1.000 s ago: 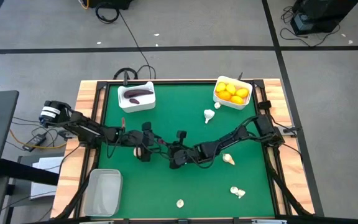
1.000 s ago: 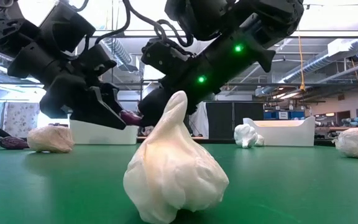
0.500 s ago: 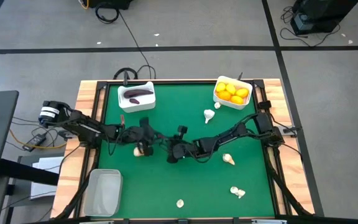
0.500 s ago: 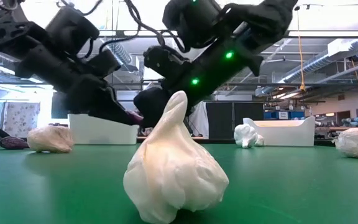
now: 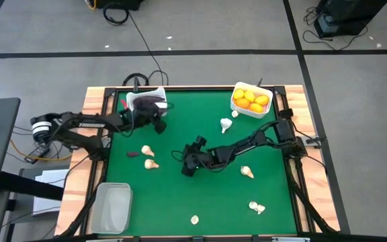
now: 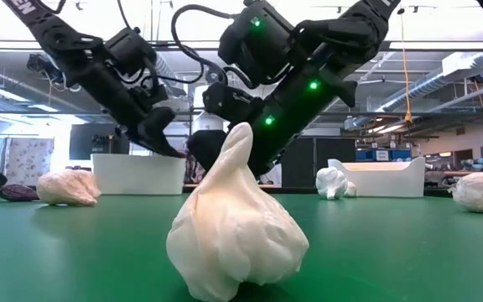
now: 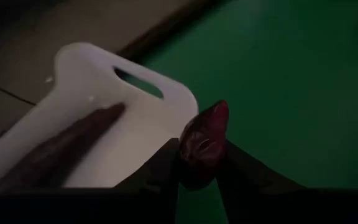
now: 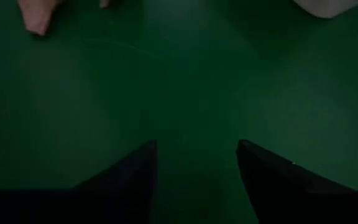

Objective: Sort produce into baskets
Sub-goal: Put the right violet eggplant into the left white bin, then put the violet eggplant into the left white bin

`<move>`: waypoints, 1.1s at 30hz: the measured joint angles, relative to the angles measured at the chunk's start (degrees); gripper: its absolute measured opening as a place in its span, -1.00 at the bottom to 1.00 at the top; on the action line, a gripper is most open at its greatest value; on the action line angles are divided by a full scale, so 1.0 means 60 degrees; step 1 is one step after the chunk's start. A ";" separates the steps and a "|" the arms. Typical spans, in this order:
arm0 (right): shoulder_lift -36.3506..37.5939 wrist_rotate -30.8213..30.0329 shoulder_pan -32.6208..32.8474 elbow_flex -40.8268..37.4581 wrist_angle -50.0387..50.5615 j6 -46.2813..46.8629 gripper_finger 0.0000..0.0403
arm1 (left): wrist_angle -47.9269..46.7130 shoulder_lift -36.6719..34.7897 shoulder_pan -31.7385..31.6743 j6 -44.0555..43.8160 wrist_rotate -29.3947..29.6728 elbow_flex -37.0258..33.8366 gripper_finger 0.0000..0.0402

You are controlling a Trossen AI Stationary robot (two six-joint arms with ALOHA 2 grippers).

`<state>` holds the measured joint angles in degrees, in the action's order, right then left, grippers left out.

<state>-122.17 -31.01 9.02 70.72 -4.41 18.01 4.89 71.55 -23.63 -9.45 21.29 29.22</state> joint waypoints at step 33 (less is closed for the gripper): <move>0.0000 0.0600 -0.0107 0.0000 -0.0090 -0.0865 0.16 | -0.7201 -0.1507 0.0695 0.0263 -0.3175 0.1757 0.17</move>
<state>-122.17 -27.41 8.38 70.72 -4.94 12.81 -38.32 62.51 -19.46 -7.87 2.24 39.76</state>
